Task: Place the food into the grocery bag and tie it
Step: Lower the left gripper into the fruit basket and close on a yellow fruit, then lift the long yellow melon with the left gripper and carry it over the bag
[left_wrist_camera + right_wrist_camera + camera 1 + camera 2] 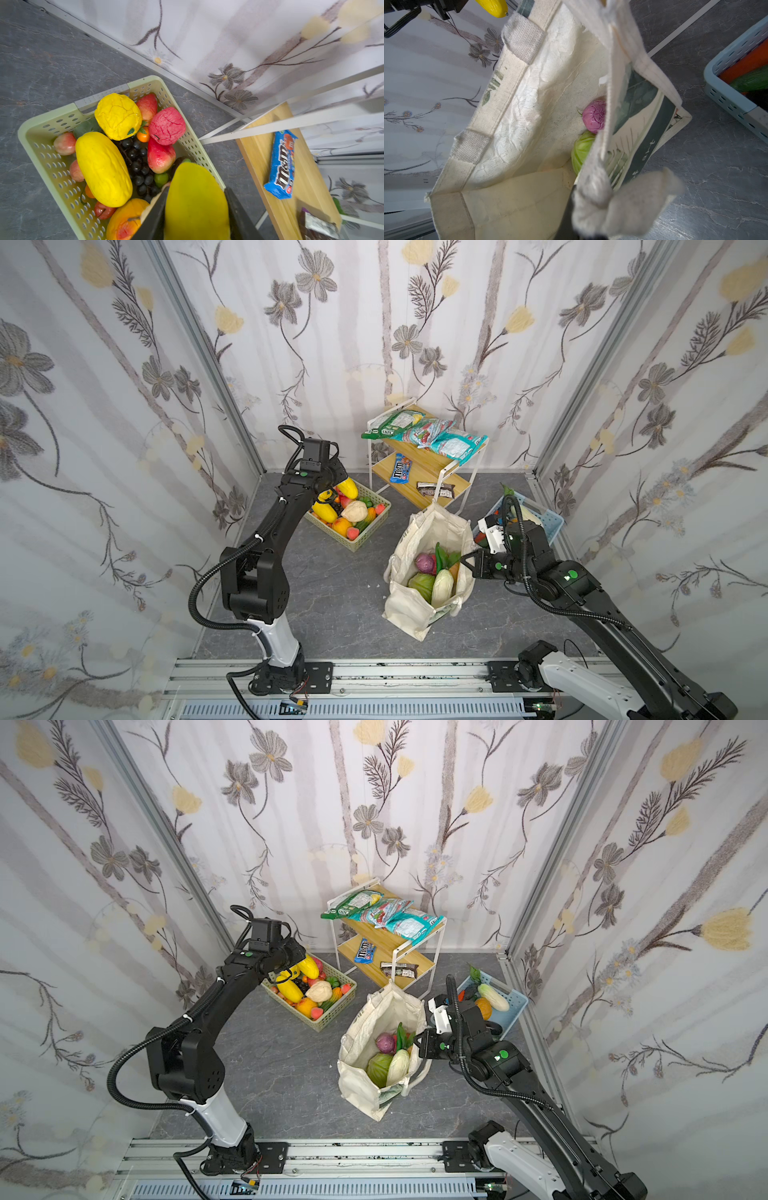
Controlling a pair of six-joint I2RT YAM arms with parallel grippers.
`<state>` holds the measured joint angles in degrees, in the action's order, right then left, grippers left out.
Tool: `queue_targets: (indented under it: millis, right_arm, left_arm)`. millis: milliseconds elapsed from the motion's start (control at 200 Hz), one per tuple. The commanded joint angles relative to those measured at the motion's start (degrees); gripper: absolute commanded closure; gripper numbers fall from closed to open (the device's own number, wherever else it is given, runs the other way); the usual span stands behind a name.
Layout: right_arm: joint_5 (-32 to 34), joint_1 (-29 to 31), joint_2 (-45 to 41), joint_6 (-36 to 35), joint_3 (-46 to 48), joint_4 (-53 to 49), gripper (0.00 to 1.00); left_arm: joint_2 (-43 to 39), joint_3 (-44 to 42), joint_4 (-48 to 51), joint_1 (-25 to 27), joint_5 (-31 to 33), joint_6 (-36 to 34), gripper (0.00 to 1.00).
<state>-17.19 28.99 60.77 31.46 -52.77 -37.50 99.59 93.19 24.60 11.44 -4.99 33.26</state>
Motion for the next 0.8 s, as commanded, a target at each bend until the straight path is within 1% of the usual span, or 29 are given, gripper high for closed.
queue_targets:
  millis: [0, 255, 385, 520, 794]
  right_arm:
    - [-0.04, 0.19, 0.39, 0.07, -0.16, 4.2, 0.98]
    - [-0.32, 0.45, 1.39, -0.13, -0.48, 4.63, 0.98]
    - [-0.21, 0.47, 1.85, -0.34, -0.58, 4.71, 0.98]
    - [0.05, 0.55, 2.38, -0.39, -0.7, 4.89, 0.98]
    - [0.05, 0.63, 2.63, -0.42, -1.28, 4.93, 0.98]
  left_arm:
    - [-2.74, -1.16, -1.57, 0.24, -5.22, 1.97, 0.6]
    - [-9.07, -3.94, -2.93, 1.81, -12.81, 4.31, 0.6]
    - [-11.6, -4.05, -2.58, 4.42, -15.44, 4.3, 0.6]
    - [-14.3, -3.91, -2.67, 9.12, -16.6, 3.45, 0.6]
    - [-15.75, -4.72, -3.19, 21.56, -17.66, 0.31, 0.6]
